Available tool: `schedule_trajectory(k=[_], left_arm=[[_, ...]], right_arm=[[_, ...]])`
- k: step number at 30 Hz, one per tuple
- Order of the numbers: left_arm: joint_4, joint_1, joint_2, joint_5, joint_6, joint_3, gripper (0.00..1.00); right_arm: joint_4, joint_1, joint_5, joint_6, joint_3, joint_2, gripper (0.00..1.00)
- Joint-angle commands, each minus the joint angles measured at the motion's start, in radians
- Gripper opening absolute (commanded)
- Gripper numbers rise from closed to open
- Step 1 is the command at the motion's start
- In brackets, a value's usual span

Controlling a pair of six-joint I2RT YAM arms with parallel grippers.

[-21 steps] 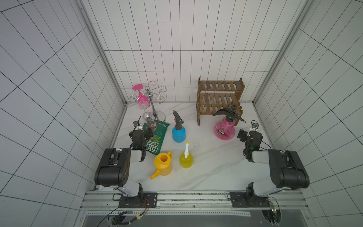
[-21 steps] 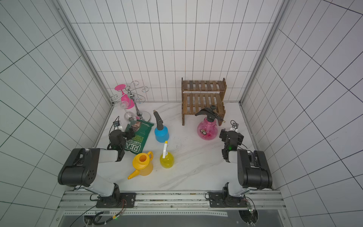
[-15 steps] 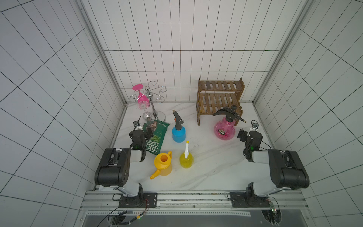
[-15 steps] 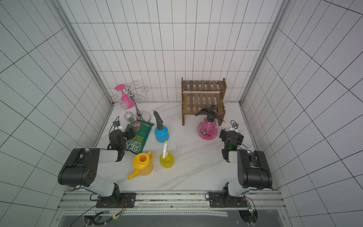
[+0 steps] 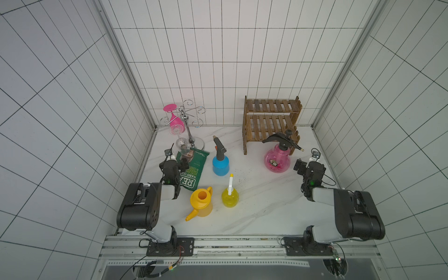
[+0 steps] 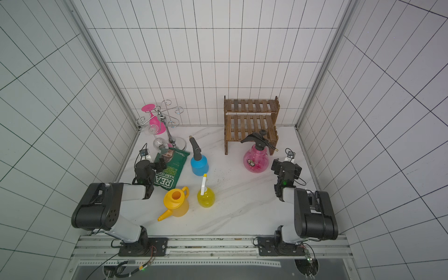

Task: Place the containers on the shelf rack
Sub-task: 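Pick up a container from the center of the board.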

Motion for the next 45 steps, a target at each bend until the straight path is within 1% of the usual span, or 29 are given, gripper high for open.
schedule_trajectory(k=[1, 2, 4, 6, 8, 10, 13, 15, 17, 19, 20, 22, 23, 24, 26, 29, 30, 33, 37, 39, 41, 45], left_arm=[[0.002, -0.001, -0.015, 0.006, -0.002, 0.015, 0.98], [0.0, -0.001, -0.015, 0.006, -0.002, 0.014, 0.98], [0.001, -0.001, -0.014, 0.006, -0.002, 0.014, 0.98], [0.002, -0.001, -0.015, 0.006, -0.002, 0.015, 0.98], [0.002, -0.001, -0.014, 0.006, -0.001, 0.016, 0.98], [0.001, -0.001, -0.014, 0.006, -0.002, 0.016, 0.98], [0.003, -0.001, -0.014, 0.006, -0.001, 0.015, 0.98], [0.003, -0.001, -0.017, 0.007, -0.002, 0.015, 0.98], [0.008, 0.003, -0.019, 0.017, -0.004, 0.012, 0.98], [-0.018, 0.004, -0.045, 0.058, 0.02, 0.03, 0.98], [-0.117, 0.001, -0.074, 0.068, 0.025, 0.062, 0.98], [-0.363, -0.001, -0.154, 0.049, -0.007, 0.147, 0.98], [-0.461, -0.003, -0.186, 0.029, -0.017, 0.179, 0.98], [-0.52, -0.003, -0.221, 0.022, -0.02, 0.196, 0.98], [-0.635, -0.006, -0.292, 0.007, -0.034, 0.21, 0.98], [-0.776, -0.019, -0.406, 0.012, -0.032, 0.227, 0.98], [-0.815, -0.032, -0.437, 0.021, -0.027, 0.235, 0.98], [-0.949, -0.1, -0.52, 0.051, -0.013, 0.272, 0.98], [-1.064, -0.225, -0.61, 0.12, -0.019, 0.298, 0.98], [-1.099, -0.311, -0.648, 0.164, -0.024, 0.305, 0.98], [-1.088, -0.388, -0.693, 0.242, -0.016, 0.302, 0.98], [-0.964, -0.498, -0.765, 0.401, -0.036, 0.286, 0.98]], right_arm=[[-0.09, 0.006, 0.049, 0.014, -0.005, -0.123, 0.99], [-0.107, 0.006, 0.054, 0.015, -0.012, -0.172, 0.99], [-0.217, 0.005, 0.057, 0.057, -0.018, -0.317, 0.99], [-0.328, 0.003, 0.022, 0.094, -0.008, -0.447, 0.99], [-0.465, 0.001, -0.017, 0.12, 0.016, -0.582, 0.99], [-0.644, 0.001, -0.029, 0.164, 0.071, -0.697, 0.99], [-0.868, -0.001, -0.048, 0.193, 0.163, -0.824, 0.99], [-0.954, -0.001, -0.132, 0.131, 0.211, -0.883, 0.99], [-1.041, 0.0, -0.207, 0.116, 0.257, -0.915, 0.99], [-1.107, 0.0, -0.301, 0.118, 0.292, -0.932, 0.99], [-1.117, 0.0, -0.383, 0.109, 0.298, -0.939, 0.99], [-1.111, -0.001, -0.544, 0.088, 0.303, -0.947, 0.99], [-1.106, -0.001, -0.607, 0.078, 0.306, -0.95, 0.99], [-1.1, 0.0, -0.656, 0.066, 0.307, -0.951, 0.99], [-1.084, 0.001, -0.708, 0.044, 0.311, -0.948, 0.99], [-1.064, 0.004, -0.756, -0.024, 0.32, -0.916, 0.99], [-1.053, 0.006, -0.765, -0.047, 0.321, -0.901, 1.0], [-1.012, 0.008, -0.79, -0.102, 0.326, -0.844, 0.97], [-1.001, 0.006, -0.829, -0.183, 0.359, -0.78, 0.95], [-1.011, 0.001, -0.856, -0.223, 0.38, -0.751, 0.94], [-1.033, -0.006, -0.9, -0.262, 0.408, -0.721, 0.93], [-1.094, -0.019, -0.979, -0.327, 0.482, -0.648, 0.89]])
